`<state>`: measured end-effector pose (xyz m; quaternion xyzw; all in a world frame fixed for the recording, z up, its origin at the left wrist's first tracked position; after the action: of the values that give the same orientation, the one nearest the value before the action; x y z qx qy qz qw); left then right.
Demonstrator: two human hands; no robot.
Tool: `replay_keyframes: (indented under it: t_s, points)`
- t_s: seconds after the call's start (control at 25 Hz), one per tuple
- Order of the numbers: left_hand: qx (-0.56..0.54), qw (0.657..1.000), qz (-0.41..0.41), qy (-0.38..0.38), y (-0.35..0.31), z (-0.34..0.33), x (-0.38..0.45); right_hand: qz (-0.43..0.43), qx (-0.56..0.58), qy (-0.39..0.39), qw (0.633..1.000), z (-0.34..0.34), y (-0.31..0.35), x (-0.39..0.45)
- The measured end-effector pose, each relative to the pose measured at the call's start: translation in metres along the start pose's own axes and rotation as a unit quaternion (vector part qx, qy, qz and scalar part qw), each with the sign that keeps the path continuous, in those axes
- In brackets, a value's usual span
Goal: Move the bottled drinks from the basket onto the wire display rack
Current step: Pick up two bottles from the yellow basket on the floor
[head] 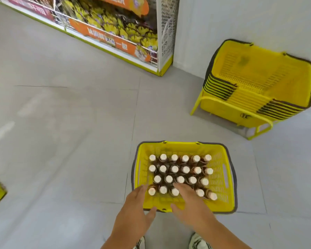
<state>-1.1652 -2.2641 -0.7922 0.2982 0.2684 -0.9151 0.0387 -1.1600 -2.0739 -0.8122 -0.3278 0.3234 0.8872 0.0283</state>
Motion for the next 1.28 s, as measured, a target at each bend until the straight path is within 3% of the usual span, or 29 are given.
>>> replay_keyframes:
  t_s: [0.28,0.68,0.8,0.96,1.12,1.28]
  points:
    - [-0.016,1.0,0.013,0.02,0.063,-0.102,0.083,-0.011,0.016,0.002,1.0,-0.091,-0.061,0.087]
    - [-0.035,0.995,0.064,0.07,0.1,-0.172,0.155,-0.039,-0.046,0.047,0.997,-0.158,-0.094,0.155]
    - [-0.022,0.994,0.098,0.048,0.112,-0.18,0.164,-0.043,-0.094,0.058,0.993,-0.171,-0.099,0.165]
    - [-0.002,0.995,0.095,-0.018,0.113,-0.178,0.166,-0.046,-0.12,0.012,0.992,-0.171,-0.103,0.172]
    - [-0.014,0.993,0.113,-0.007,0.115,-0.176,0.164,-0.027,-0.095,-0.015,0.995,-0.164,-0.1,0.168]
    - [-0.066,0.996,0.048,-0.022,0.095,-0.146,0.137,-0.003,-0.042,-0.06,0.997,-0.125,-0.086,0.139]
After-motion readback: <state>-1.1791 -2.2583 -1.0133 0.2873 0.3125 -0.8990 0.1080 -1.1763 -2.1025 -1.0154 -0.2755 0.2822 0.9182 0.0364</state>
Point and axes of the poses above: each hand's wrist, its own x-axis towards the middle knuckle, its own z-axis out of the back of the hand, y = z × x, the point moved 9 cm from there along x, towards the middle knuckle, and after that the axes turned 3 degrees about z, right-handed, at the moved point
